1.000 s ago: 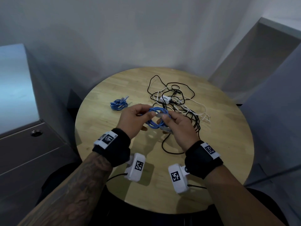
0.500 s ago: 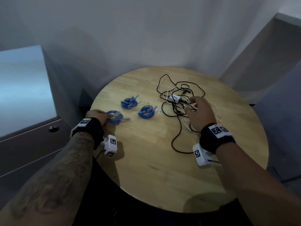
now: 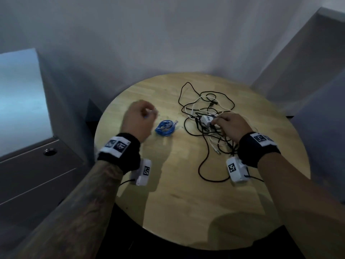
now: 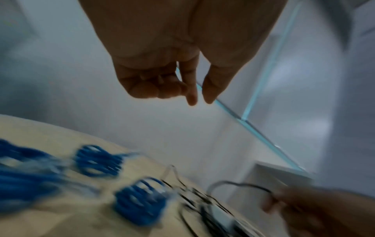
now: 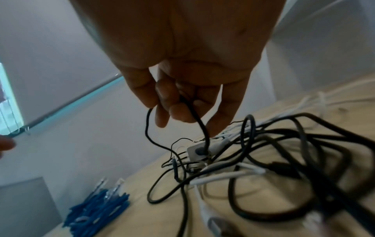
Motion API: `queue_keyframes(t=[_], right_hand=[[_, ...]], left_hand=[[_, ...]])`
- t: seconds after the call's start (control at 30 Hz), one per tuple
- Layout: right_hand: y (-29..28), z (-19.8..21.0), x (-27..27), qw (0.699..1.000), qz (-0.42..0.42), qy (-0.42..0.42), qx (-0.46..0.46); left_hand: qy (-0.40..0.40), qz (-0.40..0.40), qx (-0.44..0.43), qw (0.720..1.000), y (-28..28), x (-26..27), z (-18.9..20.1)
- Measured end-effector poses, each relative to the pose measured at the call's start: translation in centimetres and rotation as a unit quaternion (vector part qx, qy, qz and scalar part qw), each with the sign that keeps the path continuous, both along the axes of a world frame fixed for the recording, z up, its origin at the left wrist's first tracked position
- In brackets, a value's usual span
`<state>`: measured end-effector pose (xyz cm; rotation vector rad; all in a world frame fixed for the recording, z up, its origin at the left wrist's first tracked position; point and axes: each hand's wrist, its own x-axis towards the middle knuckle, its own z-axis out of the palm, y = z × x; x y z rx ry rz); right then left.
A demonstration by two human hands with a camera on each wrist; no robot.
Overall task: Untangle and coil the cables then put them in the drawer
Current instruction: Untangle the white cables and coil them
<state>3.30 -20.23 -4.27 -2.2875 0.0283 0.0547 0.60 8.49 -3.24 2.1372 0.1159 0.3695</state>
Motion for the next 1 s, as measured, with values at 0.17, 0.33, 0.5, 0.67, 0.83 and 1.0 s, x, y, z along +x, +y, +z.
queue_keyframes(t=[0.17,0.33,0.5,0.67,0.83,1.0], right_hand=[[-1.2,1.5,-3.5,0.999,0.004,0.045,0.021],[-1.3,1.0,-4.7,0.962,0.156,0.173,-0.14],[-1.5,-0.3,-4.8,0.94,0.181,0.217,-0.19],[-2.3,-1.0,-4.5,0.943,0.167,0.22,-0.185],[-3.0,-1.4,-3.3,0.984,0.07,0.1,-0.127],[-2.6,-0.7,-2.3,0.995,-0.044,-0.047,-0.073]], left_hand=[[0.021,-0.182,0.081,0.98,-8.4,-0.1,-1.0],[0.087,-0.142,0.069,0.984,-10.5,4.6,-2.2],[0.146,-0.228,0.227,0.935,-13.7,8.0,-3.2],[0.185,-0.266,0.402,0.856,-15.1,9.5,-5.5],[0.141,-0.227,0.396,0.878,-14.6,9.7,-5.1],[-0.017,-0.204,0.253,0.946,-14.0,8.2,-1.0]])
